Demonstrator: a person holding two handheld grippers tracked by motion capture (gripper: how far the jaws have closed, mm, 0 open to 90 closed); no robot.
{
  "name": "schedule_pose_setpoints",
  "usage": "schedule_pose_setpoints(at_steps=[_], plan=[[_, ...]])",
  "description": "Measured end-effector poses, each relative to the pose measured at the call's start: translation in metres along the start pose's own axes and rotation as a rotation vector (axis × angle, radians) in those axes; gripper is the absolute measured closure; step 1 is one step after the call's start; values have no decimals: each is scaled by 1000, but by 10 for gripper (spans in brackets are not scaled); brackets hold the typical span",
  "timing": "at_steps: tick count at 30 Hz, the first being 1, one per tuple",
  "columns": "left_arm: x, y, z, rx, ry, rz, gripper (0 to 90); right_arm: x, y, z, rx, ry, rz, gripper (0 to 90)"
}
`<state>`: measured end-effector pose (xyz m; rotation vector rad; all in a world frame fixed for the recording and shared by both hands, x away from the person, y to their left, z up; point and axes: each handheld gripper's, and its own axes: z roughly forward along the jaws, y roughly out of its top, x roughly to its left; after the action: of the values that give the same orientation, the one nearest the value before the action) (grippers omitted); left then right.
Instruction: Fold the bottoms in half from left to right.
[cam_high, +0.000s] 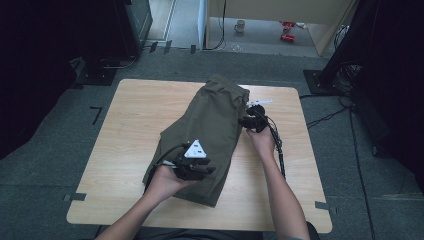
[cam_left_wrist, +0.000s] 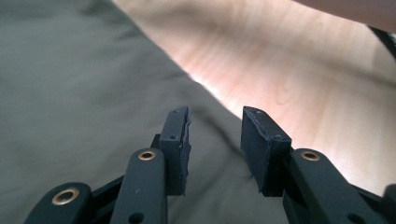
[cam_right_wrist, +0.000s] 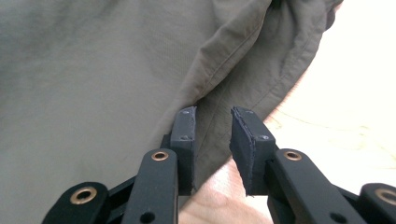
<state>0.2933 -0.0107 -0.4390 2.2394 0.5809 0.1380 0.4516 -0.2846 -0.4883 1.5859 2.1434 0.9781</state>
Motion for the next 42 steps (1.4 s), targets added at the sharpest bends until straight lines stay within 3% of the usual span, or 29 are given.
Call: schedule_pose_setpoints(at_steps=[5,11,15,21,27,34,39,42], plan=[[33,-3,-9,-31,21,-48,645,4,1,-14,-22,5,-26,675],[69,-10,-12,-32,39,-101,657,13,-2,-25,-34,31,-55,639],[91,-17,-12,-20,80,-109,659,18,-3,-29,-29,54,-66,607],[116,-22,-17,-15,114,-88,659,26,-10,-32,-43,62,-95,582],[144,-32,-15,-4,123,-127,659,32,-16,-30,-42,86,-95,566],[164,-45,-9,-7,138,-164,641,42,-24,-25,-32,104,-100,520],[167,-51,-3,0,135,-148,637,50,-29,-24,-55,102,-123,511],[168,-54,2,1,126,-162,634,52,-33,-20,-47,110,-119,505]])
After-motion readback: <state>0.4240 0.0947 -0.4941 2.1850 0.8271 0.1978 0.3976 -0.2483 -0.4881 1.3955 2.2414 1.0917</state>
